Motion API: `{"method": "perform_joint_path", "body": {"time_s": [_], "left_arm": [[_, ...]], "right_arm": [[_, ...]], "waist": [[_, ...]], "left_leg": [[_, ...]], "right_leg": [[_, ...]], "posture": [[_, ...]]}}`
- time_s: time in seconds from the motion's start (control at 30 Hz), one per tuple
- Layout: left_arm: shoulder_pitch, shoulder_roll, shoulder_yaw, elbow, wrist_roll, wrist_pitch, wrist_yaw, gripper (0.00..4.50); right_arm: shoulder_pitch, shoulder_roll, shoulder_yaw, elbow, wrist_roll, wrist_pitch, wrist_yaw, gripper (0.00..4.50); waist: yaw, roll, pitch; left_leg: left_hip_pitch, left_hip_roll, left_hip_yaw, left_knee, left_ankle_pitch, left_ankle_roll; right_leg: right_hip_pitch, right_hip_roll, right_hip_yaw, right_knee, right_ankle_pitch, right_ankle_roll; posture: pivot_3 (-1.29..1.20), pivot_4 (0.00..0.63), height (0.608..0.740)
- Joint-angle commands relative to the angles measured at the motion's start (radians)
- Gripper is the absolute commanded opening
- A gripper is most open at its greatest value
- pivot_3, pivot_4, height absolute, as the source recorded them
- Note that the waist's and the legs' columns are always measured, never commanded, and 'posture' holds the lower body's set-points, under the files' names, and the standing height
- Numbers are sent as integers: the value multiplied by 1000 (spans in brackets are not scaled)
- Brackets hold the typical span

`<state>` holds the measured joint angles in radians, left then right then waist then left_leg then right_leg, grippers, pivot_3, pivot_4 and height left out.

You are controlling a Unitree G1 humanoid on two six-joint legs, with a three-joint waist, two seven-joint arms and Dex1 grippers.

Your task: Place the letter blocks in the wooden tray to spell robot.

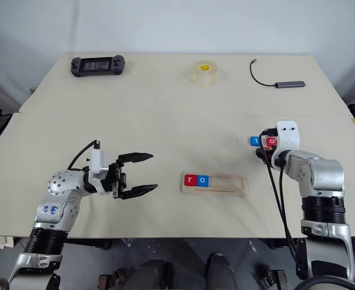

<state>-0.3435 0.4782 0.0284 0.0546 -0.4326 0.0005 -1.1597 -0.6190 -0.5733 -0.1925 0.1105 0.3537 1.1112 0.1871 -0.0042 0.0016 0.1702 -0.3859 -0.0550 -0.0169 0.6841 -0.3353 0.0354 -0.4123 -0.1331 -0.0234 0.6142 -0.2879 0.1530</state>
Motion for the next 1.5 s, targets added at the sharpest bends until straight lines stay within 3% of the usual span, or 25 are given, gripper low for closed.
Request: {"method": "perform_joint_path", "body": {"time_s": [0.03,0.2,0.4,0.67,0.77,0.9,0.93,1.07,1.17,1.33,1.5], "left_arm": [[-18,-2,1,-17,-19,0,-4,4500],[-53,-17,-12,19,-14,-4,-15,4500],[-68,-23,-30,23,-33,38,-47,4500],[-99,-17,-31,50,-22,42,-75,4500],[-105,-17,-29,58,-19,37,-77,4500],[-98,-16,-25,55,-15,30,-70,4500],[-96,-15,-25,53,-15,29,-69,4500],[-77,-11,-21,36,-17,26,-64,4500],[-68,-4,-24,27,-19,26,-70,4500],[-59,13,-38,18,-16,11,-103,4500],[-50,21,-51,10,-10,3,-116,4500]], "right_arm": [[25,7,-48,-64,-5,64,-30,1465],[119,37,-146,-308,18,226,-70,1472],[286,157,-286,-678,24,456,-90,1472],[417,305,-308,-915,17,503,-96,1472],[430,253,-312,-910,27,503,-50,2499],[448,78,-318,-857,104,487,115,3824],[453,43,-320,-846,122,474,151,3824],[590,-237,-268,-755,165,156,480,3824],[701,-353,-227,-638,119,-200,730,3824],[667,-437,-73,-277,-40,-750,980,3824],[474,-426,63,41,-129,-989,1061,3824]], "waist": [[4,0,0],[10,0,0],[6,0,0],[3,0,0],[3,0,0],[4,0,0],[4,0,0],[6,0,0],[5,-2,1],[1,-3,1],[2,-3,2]], "left_leg": [[0,0,0,0,0,0],[-1,-1,-2,0,0,0],[-1,-1,-1,-1,0,0],[-1,-1,0,-1,0,0],[0,-2,0,-1,0,0],[-1,-2,-1,-1,0,1],[-1,-2,-1,-1,0,1],[-1,-2,0,-2,0,2],[0,-1,0,-2,-1,2],[1,-1,2,-1,-1,3],[1,0,2,-1,0,2]], "right_leg": [[0,0,0,0,0,0],[-1,0,-1,0,0,0],[-1,0,0,0,0,0],[-2,1,2,2,0,0],[-2,1,3,2,0,0],[-2,0,2,2,0,0],[-2,0,2,2,0,0],[-1,0,2,-1,0,0],[1,1,1,-3,0,1],[3,1,2,-4,1,2],[2,1,2,-4,1,2]], "posture": [[0,150,740],[0,150,740],[0,150,740],[0,150,740],[0,150,740],[0,150,740],[0,150,740],[0,150,740],[0,150,740],[0,150,740],[0,150,740]]}}
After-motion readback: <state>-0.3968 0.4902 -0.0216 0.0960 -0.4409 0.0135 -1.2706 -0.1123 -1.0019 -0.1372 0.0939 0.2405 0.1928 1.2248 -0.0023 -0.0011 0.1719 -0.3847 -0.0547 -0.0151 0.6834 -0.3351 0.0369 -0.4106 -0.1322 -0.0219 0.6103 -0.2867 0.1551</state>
